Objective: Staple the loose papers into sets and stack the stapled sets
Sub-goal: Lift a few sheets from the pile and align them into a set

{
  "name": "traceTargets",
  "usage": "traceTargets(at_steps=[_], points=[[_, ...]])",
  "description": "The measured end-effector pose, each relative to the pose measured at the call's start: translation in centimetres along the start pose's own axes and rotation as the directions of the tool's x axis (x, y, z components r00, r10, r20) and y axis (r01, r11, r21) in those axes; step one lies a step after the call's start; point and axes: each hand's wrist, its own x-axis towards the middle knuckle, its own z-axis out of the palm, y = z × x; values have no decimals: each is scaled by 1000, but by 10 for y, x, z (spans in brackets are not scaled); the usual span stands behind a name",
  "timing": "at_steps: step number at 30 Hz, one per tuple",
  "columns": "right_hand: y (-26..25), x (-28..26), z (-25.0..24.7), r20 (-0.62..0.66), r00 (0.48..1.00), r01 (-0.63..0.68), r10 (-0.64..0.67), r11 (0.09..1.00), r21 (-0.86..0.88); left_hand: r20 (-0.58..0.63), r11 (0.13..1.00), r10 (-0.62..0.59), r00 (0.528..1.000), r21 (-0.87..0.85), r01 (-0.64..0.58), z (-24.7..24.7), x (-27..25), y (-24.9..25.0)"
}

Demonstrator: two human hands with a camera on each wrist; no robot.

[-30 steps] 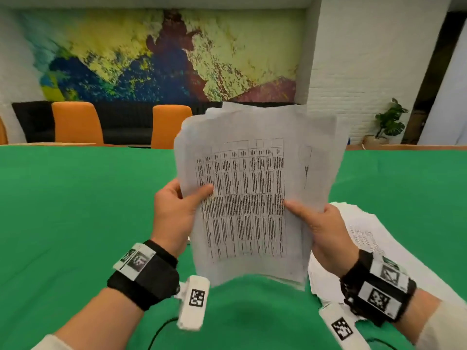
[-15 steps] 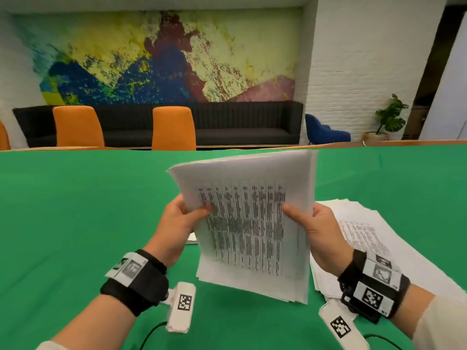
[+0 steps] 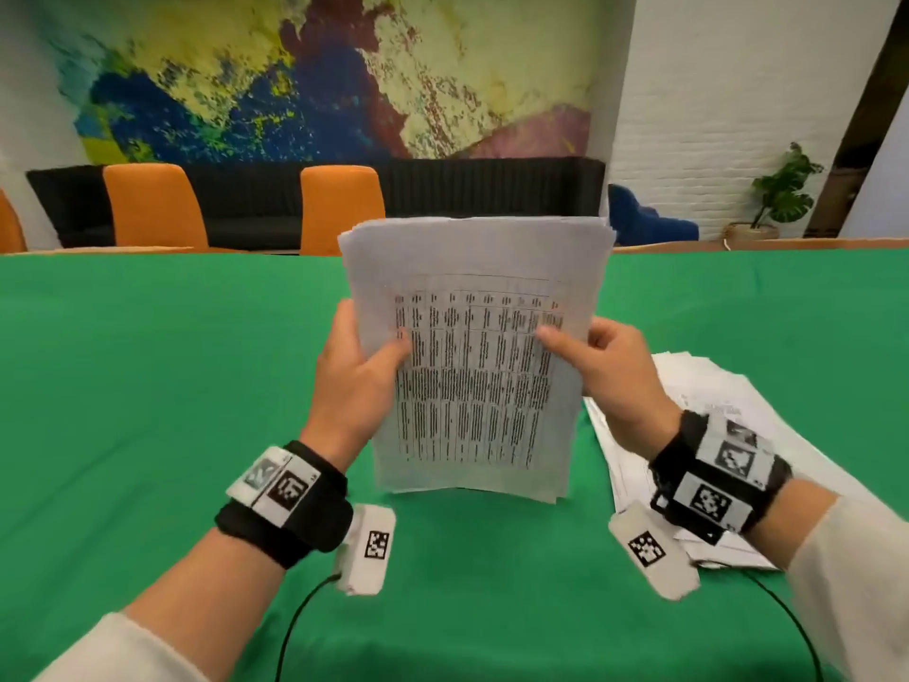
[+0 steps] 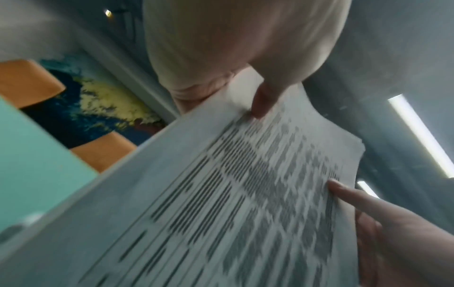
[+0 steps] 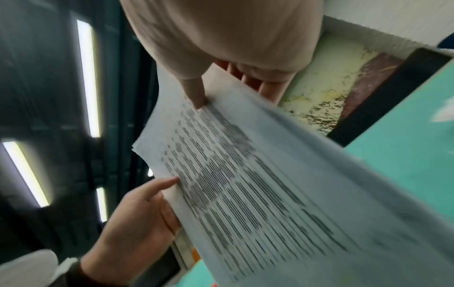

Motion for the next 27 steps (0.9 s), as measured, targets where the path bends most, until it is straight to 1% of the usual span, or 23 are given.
traceTargets(at_steps=[1,3,7,9,11,13,15,17,19,22,25,27], points=[[7,-4,2,6,1000,-13,13,999,-34,-9,1000,-18,1000,-10,18,1,-6,-5],[5,-3,6,-5,1000,29,-30,999,-45,-27,1000,0,1000,-25,-1,5,-8,2],[-36,22,10,-74,983,173,-167,982,80,-90,985,167,982,-17,-170,11,24,47],[-53,30,11,-86,971,232,-223,965,124,-81,977,201,976,-55,-206,10,38,61],[-50,28,11,-81,969,242,-233,964,113,-71,978,179,981,-92,-185,9,39,58],[-31,17,7,-65,983,177,-172,981,76,-54,988,107,993,-106,-112,8,29,37],[-6,5,4,-43,996,85,-83,995,47,-2,994,22,1000,-110,-22,7,11,10],[6,-4,6,-21,999,38,-38,999,20,37,994,-15,999,-108,19,9,-1,-6],[-1,-2,8,-19,998,62,-62,998,-5,16,996,30,999,-89,-29,13,3,-1],[-35,20,6,-36,989,144,-144,990,-6,-34,982,172,985,-76,-174,16,25,34],[-62,42,2,-48,980,197,-194,978,70,-34,957,283,958,-52,-285,14,43,68],[-62,43,1,-51,979,202,-198,976,85,-37,946,317,948,-61,-318,14,42,73]])
